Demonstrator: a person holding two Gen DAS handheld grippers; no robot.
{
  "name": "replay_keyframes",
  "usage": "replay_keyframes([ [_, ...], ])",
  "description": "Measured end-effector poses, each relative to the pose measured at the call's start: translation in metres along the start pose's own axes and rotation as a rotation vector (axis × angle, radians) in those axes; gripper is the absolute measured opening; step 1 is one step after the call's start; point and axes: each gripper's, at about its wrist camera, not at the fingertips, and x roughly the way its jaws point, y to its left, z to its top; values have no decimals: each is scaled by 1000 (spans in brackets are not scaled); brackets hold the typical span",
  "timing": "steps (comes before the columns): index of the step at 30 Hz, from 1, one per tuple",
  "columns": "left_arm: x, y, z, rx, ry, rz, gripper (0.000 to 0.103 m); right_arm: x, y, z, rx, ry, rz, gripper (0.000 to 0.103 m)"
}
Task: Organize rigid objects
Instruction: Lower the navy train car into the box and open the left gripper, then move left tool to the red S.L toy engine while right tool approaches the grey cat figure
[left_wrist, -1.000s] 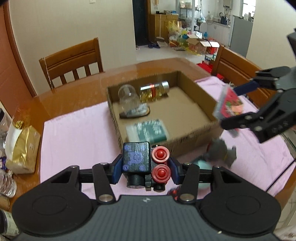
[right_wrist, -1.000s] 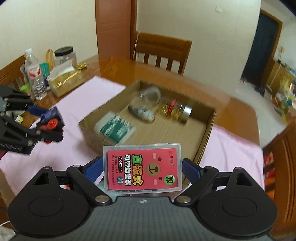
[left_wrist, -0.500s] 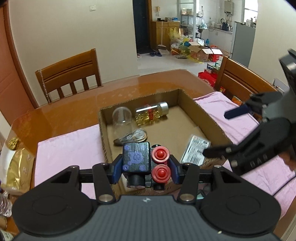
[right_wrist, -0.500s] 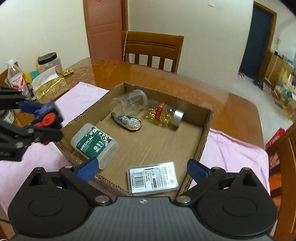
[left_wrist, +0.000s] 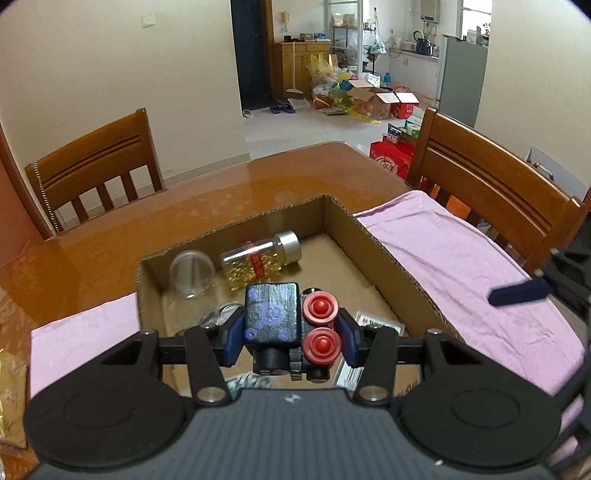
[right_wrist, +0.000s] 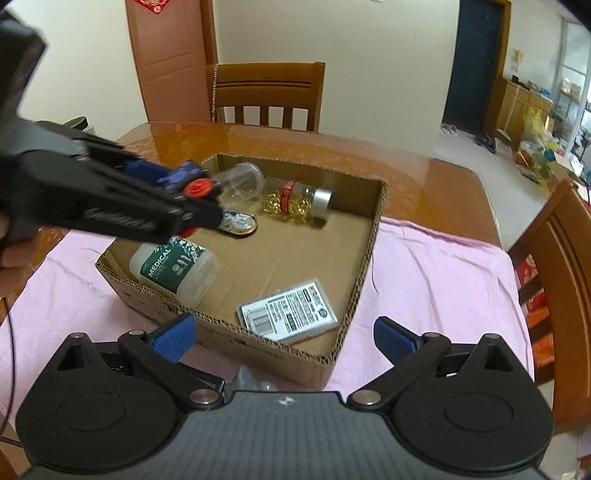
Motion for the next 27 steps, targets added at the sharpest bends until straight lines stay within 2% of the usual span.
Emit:
replay_keyframes([
  [1, 5, -1, 2, 0, 2, 0, 49, -1, 0, -1, -1, 3, 2, 103],
  [3, 11, -3, 5, 0, -2, -2, 65, -5, 0, -4, -3, -3, -12, 103],
  [4, 13, -3, 7, -4, -8, -6, 88, -6, 0, -6, -10, -5, -19, 103],
  [5, 14, -4, 7, -10, -11, -2, 102, -7, 1, -7, -15, -7, -24, 103],
  [8, 7, -3, 6, -27, -59, 35, 102, -11, 1, -10, -19, -13, -37, 103],
  [12, -3, 1, 2, -28, -65, 48, 102, -12, 2, -17, -26, -6, -54, 103],
  [19, -25, 3, -17, -22, -58, 70, 102, -6, 10, -39, -23, 26, -56, 103],
  [27, -51, -3, -52, -18, -37, 156, 102, -2, 30, -63, -20, 52, -74, 103],
])
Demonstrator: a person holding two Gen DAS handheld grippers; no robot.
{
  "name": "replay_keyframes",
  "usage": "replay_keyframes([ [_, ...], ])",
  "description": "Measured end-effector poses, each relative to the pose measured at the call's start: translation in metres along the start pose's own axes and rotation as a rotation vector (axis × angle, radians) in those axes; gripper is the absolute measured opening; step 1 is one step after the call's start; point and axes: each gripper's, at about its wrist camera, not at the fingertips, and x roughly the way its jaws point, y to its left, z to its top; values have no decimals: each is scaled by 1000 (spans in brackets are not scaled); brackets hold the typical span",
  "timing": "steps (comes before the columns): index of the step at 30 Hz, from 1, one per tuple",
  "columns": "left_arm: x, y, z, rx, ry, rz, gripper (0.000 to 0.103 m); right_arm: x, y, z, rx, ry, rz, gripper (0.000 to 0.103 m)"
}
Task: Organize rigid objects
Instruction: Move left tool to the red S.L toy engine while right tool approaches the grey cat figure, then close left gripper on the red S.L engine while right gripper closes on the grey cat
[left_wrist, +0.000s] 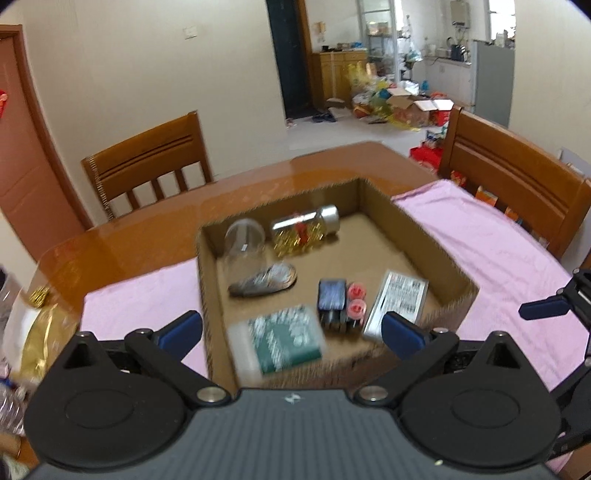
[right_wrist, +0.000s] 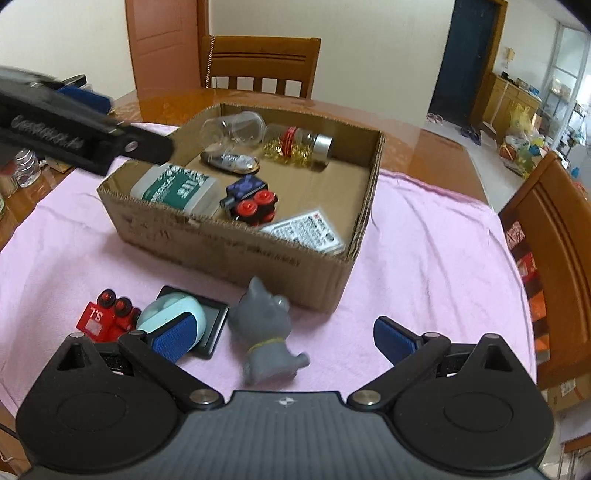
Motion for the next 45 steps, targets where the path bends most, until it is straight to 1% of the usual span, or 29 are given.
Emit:
replay_keyframes([
  [2, -5, -2, -11, -9, 11, 26, 102, 1, 3, -6, 17, 13, 5, 103],
  [4, -8, -2, -22, -25, 22, 31, 102, 2, 5, -10, 30, 24, 6, 103],
  [6, -9, -2, -33, -45, 33, 27, 102, 3, 6, -14, 52, 31, 7, 103],
  [10, -2, -2, -55, -85, 96, 26, 102, 6, 4, -19, 98, 43, 4, 103],
  [12, 5, -2, -68, -100, 126, 6, 102, 6, 3, -21, 110, 47, 4, 103],
  [15, 16, -5, -87, -101, 180, -21, 102, 6, 3, -25, 114, 57, -3, 103],
  [19, 28, -13, -104, -85, 239, -46, 102, 6, 2, -29, 114, 72, -10, 103],
  [22, 35, -15, -113, -76, 260, -47, 102, 6, 1, -31, 119, 78, -19, 103],
  [25, 41, -13, -120, -87, 294, -22, 102, 6, 1, -31, 120, 84, -21, 103],
  [28, 41, -5, -126, -103, 305, -5, 102, 7, 2, -32, 103, 89, -21, 103],
  [31, 39, 8, -131, -142, 312, -19, 102, 10, 2, -33, 87, 97, -17, 103],
  [33, 41, 16, -132, -171, 315, -42, 102, 14, 2, -33, 71, 99, -18, 103],
  [34, 41, 18, -133, -171, 312, -42, 102, 16, 2, -33, 60, 100, -19, 103],
  [40, 43, 18, -132, -175, 312, -39, 103, 35, 3, -24, -21, 100, -24, 103],
  [43, 43, 18, -132, -183, 310, -33, 103, 35, 6, -15, -11, 73, -29, 103],
  [45, 42, 17, -133, -185, 311, -31, 103, 39, 9, -10, -13, 81, -48, 103],
])
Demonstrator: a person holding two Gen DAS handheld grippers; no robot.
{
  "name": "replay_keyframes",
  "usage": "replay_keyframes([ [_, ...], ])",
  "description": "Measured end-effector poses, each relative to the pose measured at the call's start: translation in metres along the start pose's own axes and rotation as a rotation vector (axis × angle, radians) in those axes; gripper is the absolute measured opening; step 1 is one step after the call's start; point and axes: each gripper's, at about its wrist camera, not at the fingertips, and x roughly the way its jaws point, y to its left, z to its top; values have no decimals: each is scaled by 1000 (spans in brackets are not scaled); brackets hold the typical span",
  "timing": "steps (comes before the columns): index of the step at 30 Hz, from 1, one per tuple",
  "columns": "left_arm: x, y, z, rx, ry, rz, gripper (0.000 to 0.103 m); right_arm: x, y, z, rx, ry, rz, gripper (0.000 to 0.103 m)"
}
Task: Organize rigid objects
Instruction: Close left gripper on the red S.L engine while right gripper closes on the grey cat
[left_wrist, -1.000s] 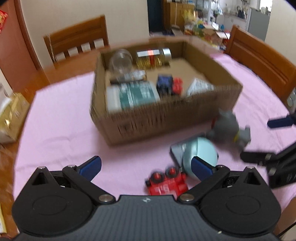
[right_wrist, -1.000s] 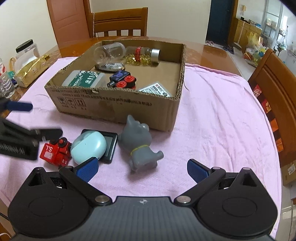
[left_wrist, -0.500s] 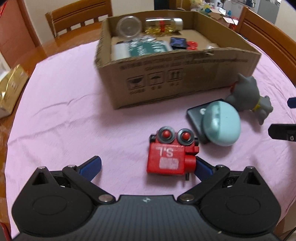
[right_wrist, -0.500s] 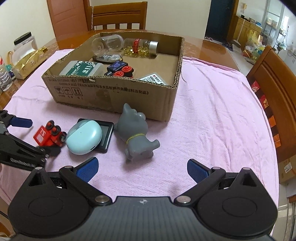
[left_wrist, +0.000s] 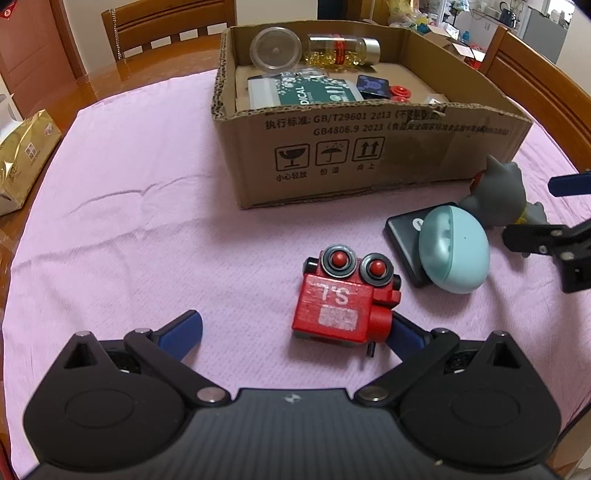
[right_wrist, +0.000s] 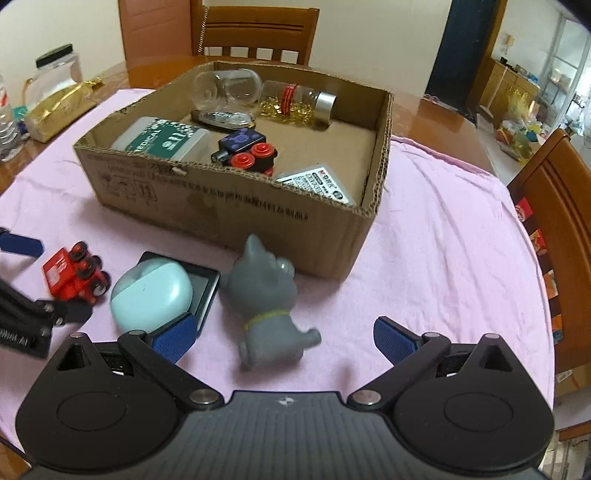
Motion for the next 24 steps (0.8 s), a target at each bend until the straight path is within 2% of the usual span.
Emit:
replay_keyframes([
  [5, 0, 0, 1, 3, 0, -3, 103, 5, -8, -6, -15, 27, -33, 103],
  [13, 1, 0, 1, 7, -3, -7, 103, 2, -52, -21, 89, 70, -106, 103],
  [16, 1, 0, 2, 12, -4, -10, 103, 0, -56, -25, 107, 86, -99, 103],
  [21, 2, 1, 2, 18, -7, -14, 103, -13, -38, -20, 123, 39, 37, 103],
  [24, 2, 1, 2, 23, -10, -17, 103, -3, -26, -12, 158, 26, 56, 103],
])
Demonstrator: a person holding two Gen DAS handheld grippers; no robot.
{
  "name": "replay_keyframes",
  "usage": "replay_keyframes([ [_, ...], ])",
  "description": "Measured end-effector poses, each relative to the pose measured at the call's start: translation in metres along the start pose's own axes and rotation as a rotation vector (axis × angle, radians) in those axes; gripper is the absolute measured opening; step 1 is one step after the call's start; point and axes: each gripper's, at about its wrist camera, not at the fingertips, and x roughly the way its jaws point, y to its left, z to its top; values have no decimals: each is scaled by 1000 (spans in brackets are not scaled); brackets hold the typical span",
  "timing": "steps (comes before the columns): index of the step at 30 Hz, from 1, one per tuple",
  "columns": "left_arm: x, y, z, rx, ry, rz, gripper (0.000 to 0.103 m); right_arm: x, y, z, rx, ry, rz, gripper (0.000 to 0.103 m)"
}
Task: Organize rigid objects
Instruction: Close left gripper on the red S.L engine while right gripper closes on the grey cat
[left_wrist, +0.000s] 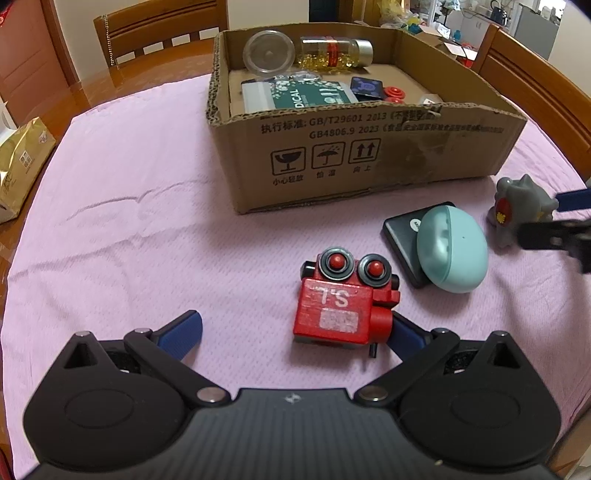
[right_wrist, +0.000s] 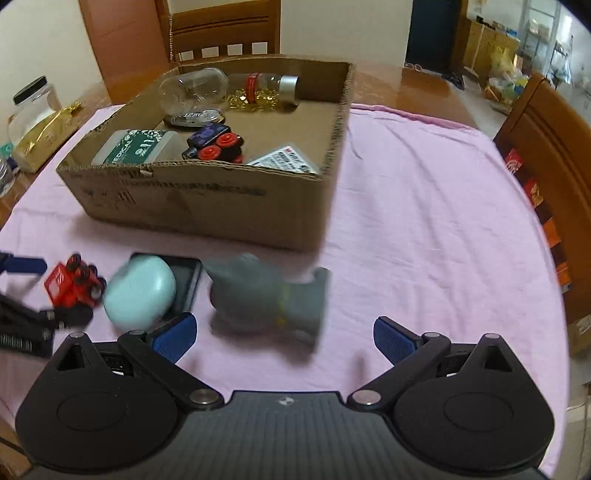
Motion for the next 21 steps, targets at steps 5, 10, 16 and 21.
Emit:
replay_keyframes([
  [5, 0, 0, -1, 5, -7, -4, 103, 23, 16, 2, -23, -33, -93, 103],
  [10, 0, 1, 0, 17, -12, -13, 103, 27, -2, 0, 13, -24, -85, 103],
  [16, 2, -3, 3, 21, -20, -16, 102, 31, -3, -5, -49, -14, -48, 103],
  [21, 0, -14, 7, 43, -41, -31, 82, 30, -4, -6, -50, -19, -44, 103],
])
